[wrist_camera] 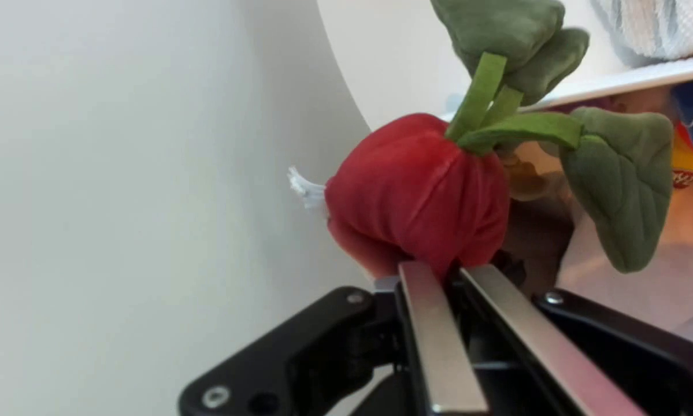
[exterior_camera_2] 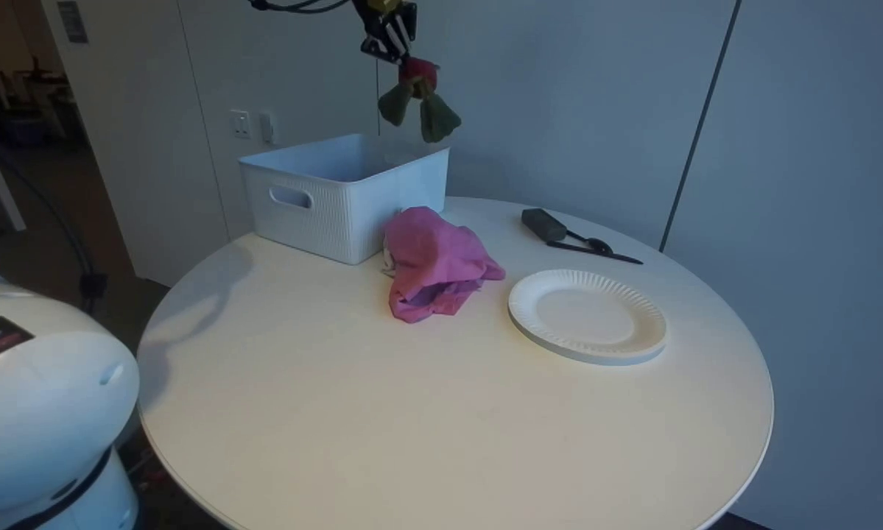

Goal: Remove all the objects in the basket

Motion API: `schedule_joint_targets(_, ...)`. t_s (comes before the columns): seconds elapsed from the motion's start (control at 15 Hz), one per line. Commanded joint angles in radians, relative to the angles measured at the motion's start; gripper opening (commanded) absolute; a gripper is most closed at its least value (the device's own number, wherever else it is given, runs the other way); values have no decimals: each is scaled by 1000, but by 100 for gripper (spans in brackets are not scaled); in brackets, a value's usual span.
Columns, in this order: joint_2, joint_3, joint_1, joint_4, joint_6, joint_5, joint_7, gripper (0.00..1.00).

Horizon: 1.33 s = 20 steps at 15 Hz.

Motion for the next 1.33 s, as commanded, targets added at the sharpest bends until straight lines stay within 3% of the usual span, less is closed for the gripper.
schedule_joint_targets(0.0,-208,-11,-44,-146,-55,-154,193,7)
schedule_joint_targets(0.2,-278,-21,-83,-238,-166,-232,316,6)
schedule_joint_targets(0.53,-260,-45,-113,-396,-299,-279,517,5)
schedule_joint_targets(0.6,-241,-54,-111,-419,-319,-261,555,11)
schedule_joint_targets(0.67,-224,-68,-104,-430,-338,-224,577,35)
schedule_joint_targets(0.8,-215,-74,-116,-438,-360,-219,676,38)
schedule_joint_targets(1.0,-278,-61,-137,-425,-348,-335,782,59)
schedule_joint_targets(1.27,-372,-58,-92,-357,-329,-406,694,91)
